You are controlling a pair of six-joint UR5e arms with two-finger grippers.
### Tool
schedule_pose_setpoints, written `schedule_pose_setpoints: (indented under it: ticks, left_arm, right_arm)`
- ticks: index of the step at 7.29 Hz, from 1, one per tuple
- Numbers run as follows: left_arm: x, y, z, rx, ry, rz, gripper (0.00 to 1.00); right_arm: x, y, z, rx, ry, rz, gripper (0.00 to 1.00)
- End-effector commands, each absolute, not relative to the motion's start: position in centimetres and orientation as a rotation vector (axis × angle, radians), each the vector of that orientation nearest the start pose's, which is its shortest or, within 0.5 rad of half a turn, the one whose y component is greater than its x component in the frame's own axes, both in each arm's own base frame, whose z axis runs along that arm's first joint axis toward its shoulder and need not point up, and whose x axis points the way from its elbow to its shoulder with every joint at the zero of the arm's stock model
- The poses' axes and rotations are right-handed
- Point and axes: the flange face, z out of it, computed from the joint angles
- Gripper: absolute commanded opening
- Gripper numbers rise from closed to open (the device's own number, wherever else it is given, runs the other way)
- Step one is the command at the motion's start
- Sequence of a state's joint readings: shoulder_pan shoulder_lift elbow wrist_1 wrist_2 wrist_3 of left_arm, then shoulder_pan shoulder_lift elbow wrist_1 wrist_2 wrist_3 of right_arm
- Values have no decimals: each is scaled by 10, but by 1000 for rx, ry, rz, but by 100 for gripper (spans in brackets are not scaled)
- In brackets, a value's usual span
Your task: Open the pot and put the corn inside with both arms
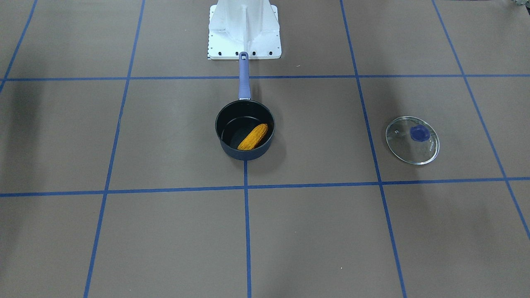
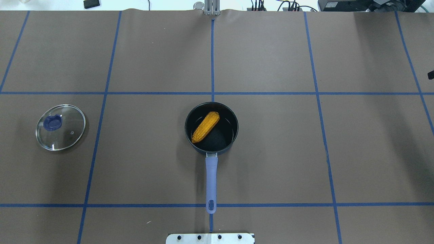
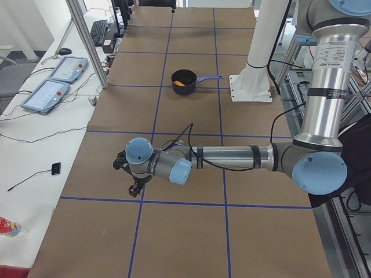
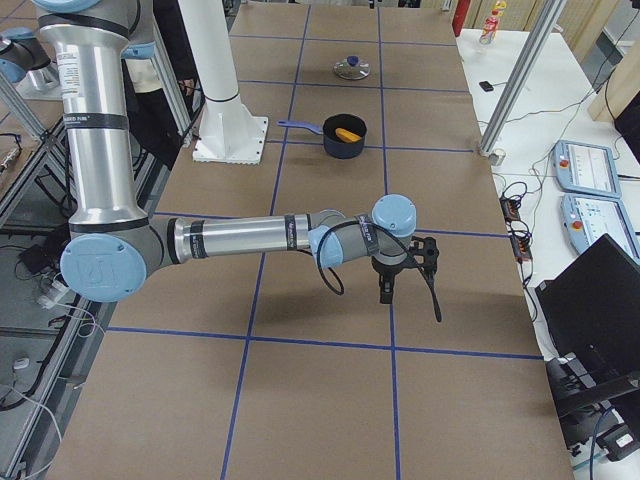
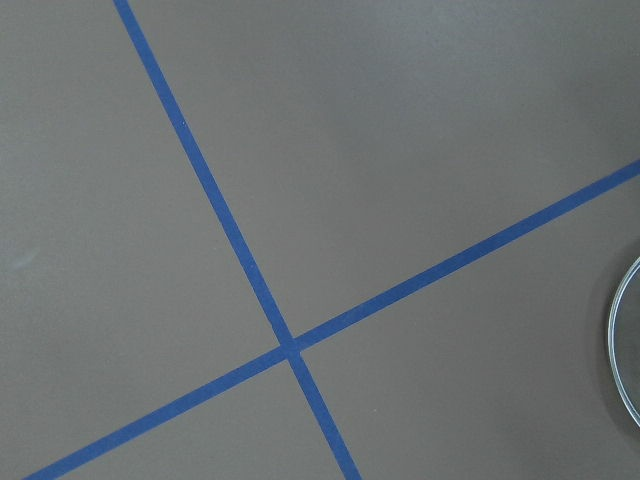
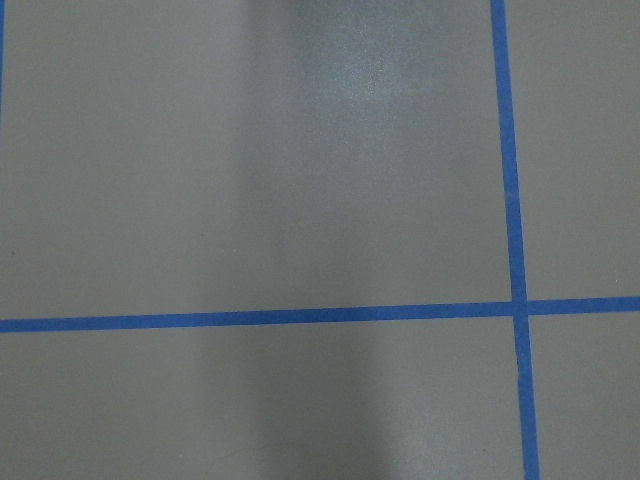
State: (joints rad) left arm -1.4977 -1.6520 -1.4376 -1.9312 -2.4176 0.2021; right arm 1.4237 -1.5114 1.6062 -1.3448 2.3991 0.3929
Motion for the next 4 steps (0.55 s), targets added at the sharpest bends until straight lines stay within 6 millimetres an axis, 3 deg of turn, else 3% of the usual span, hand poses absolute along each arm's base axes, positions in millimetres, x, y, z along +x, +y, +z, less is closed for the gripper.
schedule_pose_setpoints:
  ticks: [1, 4]
  left_arm:
    - [-19, -545, 638, 347, 824, 387, 92]
    - [-19, -545, 638, 346, 825, 387, 92]
  right_arm:
    - [-18, -534, 586, 64, -870, 106, 100]
    - [-15, -531, 589, 59, -875, 113, 100]
